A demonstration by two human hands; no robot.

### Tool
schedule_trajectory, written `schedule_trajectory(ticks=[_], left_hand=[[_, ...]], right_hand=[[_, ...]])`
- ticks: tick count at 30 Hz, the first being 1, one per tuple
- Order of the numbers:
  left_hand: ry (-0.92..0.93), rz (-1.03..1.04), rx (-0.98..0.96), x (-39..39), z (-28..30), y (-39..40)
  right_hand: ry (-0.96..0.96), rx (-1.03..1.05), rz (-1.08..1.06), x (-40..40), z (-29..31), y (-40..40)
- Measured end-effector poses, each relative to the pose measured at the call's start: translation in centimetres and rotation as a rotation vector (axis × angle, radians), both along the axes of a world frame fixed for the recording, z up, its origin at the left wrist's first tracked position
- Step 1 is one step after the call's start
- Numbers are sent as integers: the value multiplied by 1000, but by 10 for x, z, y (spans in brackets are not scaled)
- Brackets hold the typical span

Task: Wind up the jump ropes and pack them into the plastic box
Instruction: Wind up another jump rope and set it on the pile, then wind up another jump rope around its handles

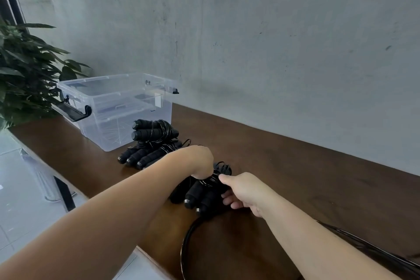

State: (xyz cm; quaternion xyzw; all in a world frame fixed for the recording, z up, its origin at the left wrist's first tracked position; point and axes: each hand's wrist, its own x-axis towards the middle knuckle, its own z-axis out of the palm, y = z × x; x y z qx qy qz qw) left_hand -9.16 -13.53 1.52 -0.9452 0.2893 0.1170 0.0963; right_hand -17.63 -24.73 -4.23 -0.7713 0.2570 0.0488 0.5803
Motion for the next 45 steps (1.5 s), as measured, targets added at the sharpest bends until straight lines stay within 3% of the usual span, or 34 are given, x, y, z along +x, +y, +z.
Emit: schedule_trajectory(ticks=[7,15,24,32,35,40,45], left_hand=[[-60,52,-145,-1,-17,10],[-21,79,-238,-5,-13,14],[-201,60,-749,-45,5,-12],[124,-188,-975,-119,20,-106],[245,-297,-926,-164,15,-155],[373,-432,-609,-231,-2,-212],[491,-402,-392,-274,-18,-231]], right_hand=[[5,-57,33,-4,-1,6],[33,24,37,-2,4,0],[-60,0,-121,-19,36,-36],[-261,-106,-275,-118,92,-141],[-191,-206,-270,-177,97,-183],[35,-464,-230,-271,88,-223],[288,-671,-88,-327,75,-218]])
